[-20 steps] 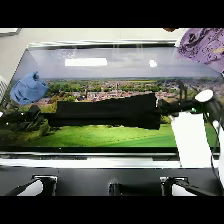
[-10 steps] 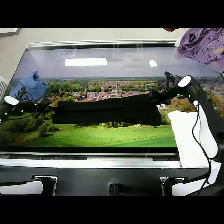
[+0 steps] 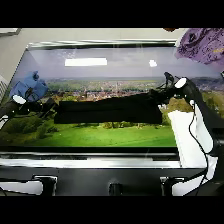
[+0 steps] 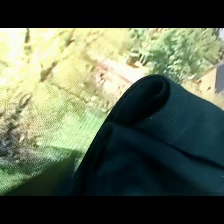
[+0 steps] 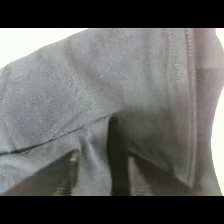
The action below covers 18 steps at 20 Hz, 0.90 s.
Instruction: Fold the clothes and pants, and hang the long-sleeved shirts on hangers.
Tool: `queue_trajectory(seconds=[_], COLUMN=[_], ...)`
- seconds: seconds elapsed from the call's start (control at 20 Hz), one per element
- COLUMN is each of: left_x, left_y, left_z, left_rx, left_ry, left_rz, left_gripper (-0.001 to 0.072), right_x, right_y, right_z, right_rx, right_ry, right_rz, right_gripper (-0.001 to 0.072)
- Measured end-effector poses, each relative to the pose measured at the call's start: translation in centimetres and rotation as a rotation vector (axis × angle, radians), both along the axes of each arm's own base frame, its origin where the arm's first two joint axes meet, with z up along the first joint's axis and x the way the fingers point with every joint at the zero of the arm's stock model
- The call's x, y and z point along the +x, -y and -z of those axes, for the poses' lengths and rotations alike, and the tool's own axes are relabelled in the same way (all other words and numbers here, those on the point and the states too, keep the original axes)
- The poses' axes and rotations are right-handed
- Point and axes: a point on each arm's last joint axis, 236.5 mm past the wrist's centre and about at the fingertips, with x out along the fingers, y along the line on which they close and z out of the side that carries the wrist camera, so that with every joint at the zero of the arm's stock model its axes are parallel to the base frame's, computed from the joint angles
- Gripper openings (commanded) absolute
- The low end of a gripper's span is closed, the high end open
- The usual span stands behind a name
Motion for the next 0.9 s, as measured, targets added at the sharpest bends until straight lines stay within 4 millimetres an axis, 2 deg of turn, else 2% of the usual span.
queue_trajectory(seconds=[0.1,0.25,0.3,0.35,0.45,0.5,0.6,0.9], left_x=[0.3,1.1,1.4,1.7,2.2,2.4,2.7,2.9], left_y=[-0.1,-0.6,-0.8,-1.0,-1.3,-1.4,-1.4,-1.5], left_z=[-1.0,-3.6,-4.6,-5.6,-7.3,-8.0,-9.0,-10.3], left_rx=[-0.001,0.007,0.016,0.025,0.039,0.042,0.049,0.056], left_ry=[0.013,0.049,0.066,0.085,0.118,0.131,0.149,0.17], left_rz=[0.006,0.022,0.027,0.031,0.036,0.038,0.043,0.049], left_gripper=[0.064,0.064,0.064,0.064,0.064,0.064,0.064,0.0639], right_x=[0.7,1.4,1.4,1.1,0.4,-0.1,-0.9,-1.9], right_y=[1.3,4.9,6.4,7.6,9.1,9.3,9.1,7.5], right_z=[-2.0,-4.5,-4.8,-4.7,-3.7,-3.0,-1.5,1.2], right_rx=[0.01,0.024,0.03,0.041,0.09,0.132,0.209,0.341], right_ry=[0.025,0.038,0.031,0.015,-0.033,-0.066,-0.117,-0.192], right_rz=[0.041,0.122,0.147,0.166,0.182,0.174,0.154,0.095], right_gripper=[0.0411,0.0432,0.0511,0.0547,0.0547,0.0549,0.0603,0.0602])
